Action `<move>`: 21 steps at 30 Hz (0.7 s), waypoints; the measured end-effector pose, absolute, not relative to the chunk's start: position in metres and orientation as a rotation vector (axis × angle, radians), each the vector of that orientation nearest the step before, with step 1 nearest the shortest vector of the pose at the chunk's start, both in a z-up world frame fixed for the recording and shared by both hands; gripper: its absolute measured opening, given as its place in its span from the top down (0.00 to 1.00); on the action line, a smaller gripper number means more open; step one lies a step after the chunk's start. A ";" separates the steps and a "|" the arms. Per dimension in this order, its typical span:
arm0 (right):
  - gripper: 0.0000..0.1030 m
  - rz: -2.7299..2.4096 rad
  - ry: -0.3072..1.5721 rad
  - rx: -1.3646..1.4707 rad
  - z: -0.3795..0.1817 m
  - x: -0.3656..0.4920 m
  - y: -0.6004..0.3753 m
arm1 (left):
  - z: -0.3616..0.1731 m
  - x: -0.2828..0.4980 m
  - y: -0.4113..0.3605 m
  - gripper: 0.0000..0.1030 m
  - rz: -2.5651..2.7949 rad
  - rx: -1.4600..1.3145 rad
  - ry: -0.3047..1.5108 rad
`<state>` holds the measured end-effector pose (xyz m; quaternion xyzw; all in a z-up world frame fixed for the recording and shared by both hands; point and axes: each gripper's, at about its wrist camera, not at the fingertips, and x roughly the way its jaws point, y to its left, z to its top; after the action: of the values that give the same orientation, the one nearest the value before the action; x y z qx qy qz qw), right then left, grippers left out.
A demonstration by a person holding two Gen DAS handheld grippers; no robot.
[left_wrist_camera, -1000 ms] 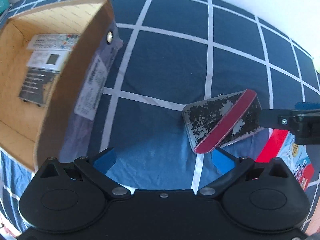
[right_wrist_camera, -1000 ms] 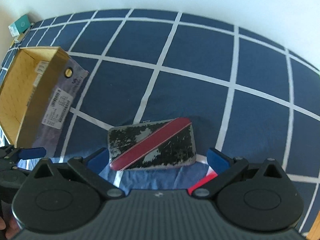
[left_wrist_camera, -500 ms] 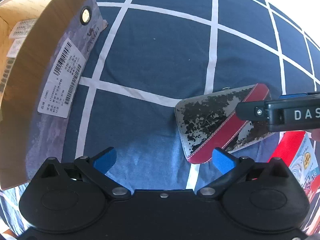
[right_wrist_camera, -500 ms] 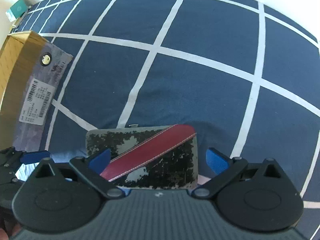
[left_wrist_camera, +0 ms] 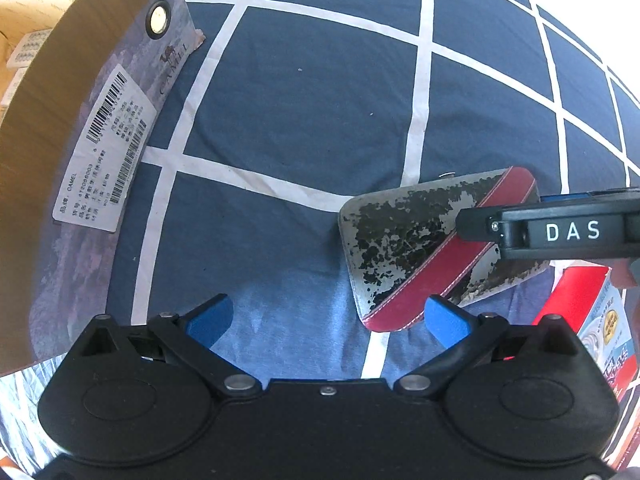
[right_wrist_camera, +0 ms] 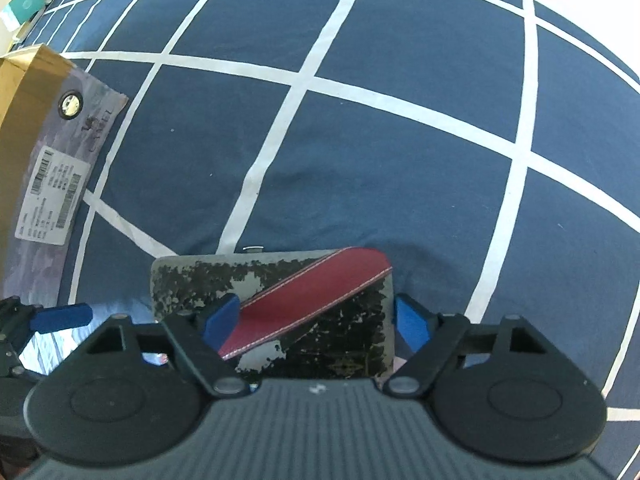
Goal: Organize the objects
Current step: 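Grasp the black-and-red case with the right tool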
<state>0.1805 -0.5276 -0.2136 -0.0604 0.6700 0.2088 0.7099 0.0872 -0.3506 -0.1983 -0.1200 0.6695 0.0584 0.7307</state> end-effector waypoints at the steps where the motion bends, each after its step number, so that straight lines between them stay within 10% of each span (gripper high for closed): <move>1: 0.21 0.457 1.485 -0.130 -0.213 0.180 -0.528 | -0.198 0.087 -0.350 0.00 0.128 -0.265 1.473; 21: 0.22 0.288 1.509 0.046 -0.212 0.159 -0.533 | -0.209 0.101 -0.357 0.05 0.053 -0.273 1.502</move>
<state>0.1588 -0.5330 -0.2123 0.0208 0.6824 0.1301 0.7190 0.1009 -0.3571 -0.2094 -0.1234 0.6799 0.0240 0.7224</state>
